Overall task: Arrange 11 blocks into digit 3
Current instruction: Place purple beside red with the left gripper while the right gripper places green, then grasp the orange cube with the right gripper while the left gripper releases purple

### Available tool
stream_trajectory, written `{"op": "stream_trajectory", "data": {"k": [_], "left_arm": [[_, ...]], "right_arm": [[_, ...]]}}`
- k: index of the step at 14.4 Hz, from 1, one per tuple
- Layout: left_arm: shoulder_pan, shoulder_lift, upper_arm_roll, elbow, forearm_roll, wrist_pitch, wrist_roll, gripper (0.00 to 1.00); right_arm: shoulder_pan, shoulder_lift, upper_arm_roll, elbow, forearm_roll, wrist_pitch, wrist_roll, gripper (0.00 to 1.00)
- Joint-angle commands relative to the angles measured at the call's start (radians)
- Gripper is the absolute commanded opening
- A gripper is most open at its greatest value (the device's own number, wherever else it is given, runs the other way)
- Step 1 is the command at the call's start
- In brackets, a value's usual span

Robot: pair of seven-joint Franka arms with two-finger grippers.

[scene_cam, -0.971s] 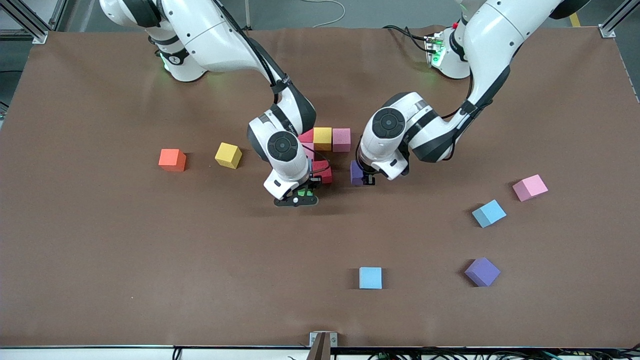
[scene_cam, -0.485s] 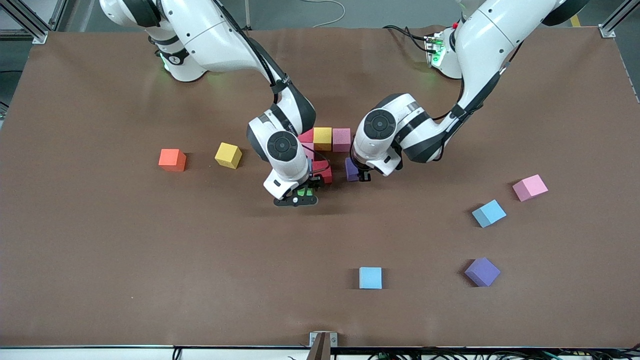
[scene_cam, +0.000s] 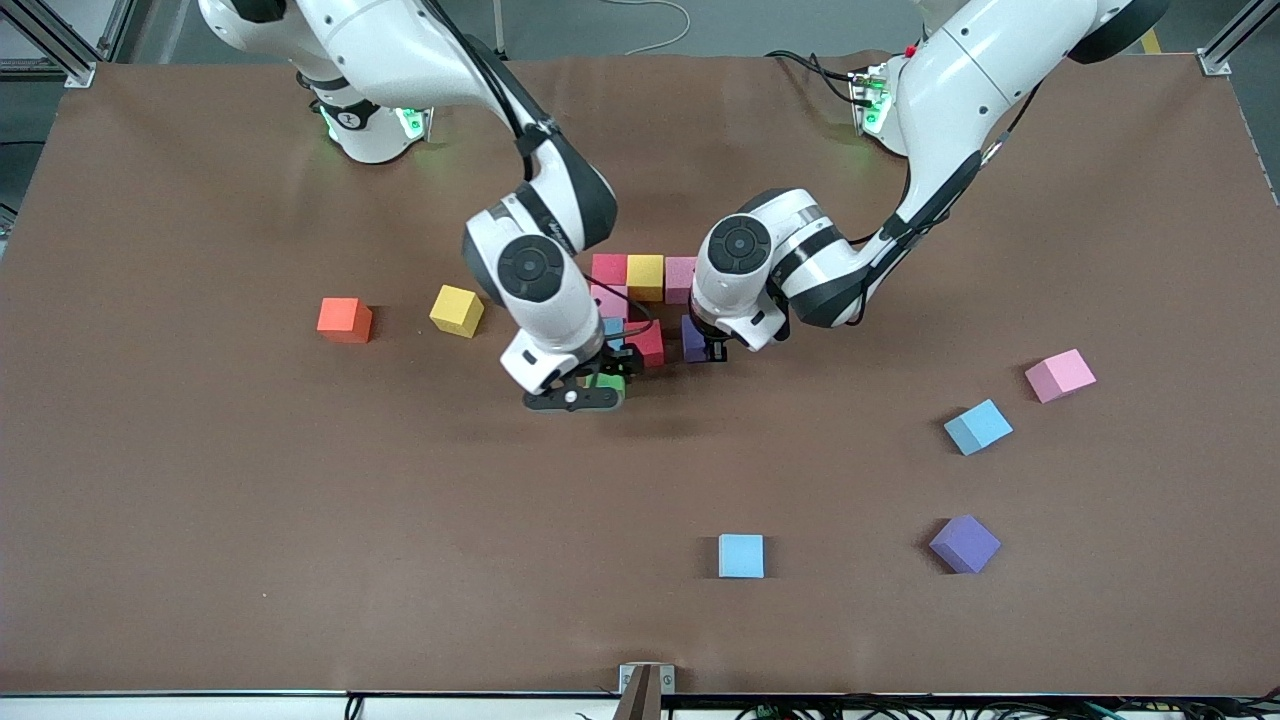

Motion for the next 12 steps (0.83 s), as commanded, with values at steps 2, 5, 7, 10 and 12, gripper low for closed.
{"op": "stream_trajectory", "data": {"k": [2, 5, 7, 10, 12], "left_arm": [[-0.026, 0.024, 0.005, 0.039, 0.028, 0.0, -0.006, 0.25], [-0.035, 0.036, 0.005, 0.05, 0.027, -0.002, -0.005, 0.25], [-0.046, 0.05, 0.011, 0.062, 0.027, 0.0, -0.005, 0.25], [-0.08, 0.059, 0.036, 0.079, 0.027, 0.0, -0.005, 0.25], [-0.083, 0.061, 0.047, 0.084, 0.027, -0.002, -0.005, 0.25]], "right_arm": [[-0.146, -0.127, -0.027, -0.097, 0.011, -0.102, -0.014, 1.0], [-0.22, -0.255, -0.037, -0.239, -0.004, -0.168, -0.073, 1.0], [-0.266, -0.369, -0.04, -0.398, -0.013, -0.126, -0.111, 1.0], [-0.327, -0.475, -0.04, -0.59, -0.094, -0.043, -0.221, 1.0], [-0.365, -0.518, -0.041, -0.701, -0.108, 0.044, -0.31, 1.0]]}}
